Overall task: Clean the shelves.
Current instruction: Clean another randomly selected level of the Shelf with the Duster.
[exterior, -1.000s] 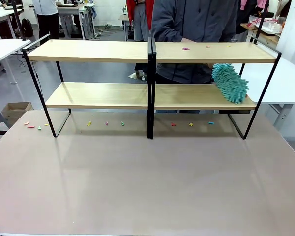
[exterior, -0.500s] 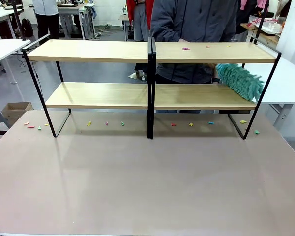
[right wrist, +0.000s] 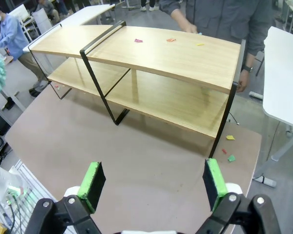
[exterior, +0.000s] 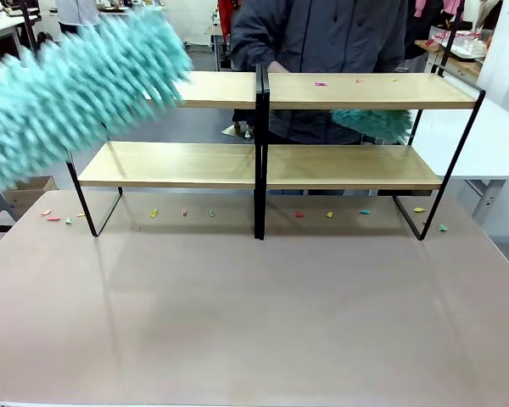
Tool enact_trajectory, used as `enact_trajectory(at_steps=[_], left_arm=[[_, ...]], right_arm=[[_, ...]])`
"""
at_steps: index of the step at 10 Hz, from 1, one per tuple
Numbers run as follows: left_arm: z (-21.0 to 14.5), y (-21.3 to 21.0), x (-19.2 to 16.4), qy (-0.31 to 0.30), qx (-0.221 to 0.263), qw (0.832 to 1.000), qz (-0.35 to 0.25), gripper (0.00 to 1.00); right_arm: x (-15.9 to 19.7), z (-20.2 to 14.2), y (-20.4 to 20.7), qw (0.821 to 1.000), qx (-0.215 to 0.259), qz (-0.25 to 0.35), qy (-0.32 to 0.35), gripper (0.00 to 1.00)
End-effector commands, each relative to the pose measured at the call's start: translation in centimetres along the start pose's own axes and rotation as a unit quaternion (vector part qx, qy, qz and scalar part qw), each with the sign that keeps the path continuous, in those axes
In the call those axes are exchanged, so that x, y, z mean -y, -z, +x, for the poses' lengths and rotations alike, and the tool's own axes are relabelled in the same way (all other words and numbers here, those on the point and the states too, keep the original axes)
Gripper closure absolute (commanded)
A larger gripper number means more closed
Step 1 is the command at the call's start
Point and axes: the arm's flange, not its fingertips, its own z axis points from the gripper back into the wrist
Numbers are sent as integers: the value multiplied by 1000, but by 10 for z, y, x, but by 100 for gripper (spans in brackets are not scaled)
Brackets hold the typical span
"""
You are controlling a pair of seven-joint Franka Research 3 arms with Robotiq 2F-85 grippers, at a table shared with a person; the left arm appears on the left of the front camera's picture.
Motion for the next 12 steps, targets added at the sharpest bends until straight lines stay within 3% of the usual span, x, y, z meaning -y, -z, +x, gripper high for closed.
enact_trajectory(at_steps=[1, 2, 3, 5, 7, 8, 9, 10, 11, 12], left_arm=[[-10, -26, 5, 13, 13, 1000, 24, 88], [-10, -26, 5, 13, 13, 1000, 24, 88], [1, 2, -2, -1, -2, 1000, -2, 88], [10, 16, -10, -104, 25, 994, -2, 88], [51, 59, -14, -127, -30, 991, 24, 88], [69, 88, -13, -134, -58, 989, 5, 88], [87, 128, -17, -176, -86, 979, 61, 88], [101, 172, -23, -185, -145, 970, 56, 88], [111, 212, -24, -193, -175, 960, 97, 88], [117, 231, -21, -173, -199, 960, 98, 88]], right_arm=[[0, 1, 0, 1000, 0, 0, 0, 0], [0, 1, 0, 1000, 0, 0, 0, 0], [0, 1, 0, 1000, 0, 0, 0, 0], [0, 1, 0, 1000, 0, 0, 0, 0], [0, 1, 0, 1000, 0, 0, 0, 0], [0, 1, 0, 1000, 0, 0, 0, 0], [0, 1, 0, 1000, 0, 0, 0, 0], [0, 1, 0, 1000, 0, 0, 0, 0], [0, 1, 0, 1000, 0, 0, 0, 0], [0, 1, 0, 1000, 0, 0, 0, 0]])
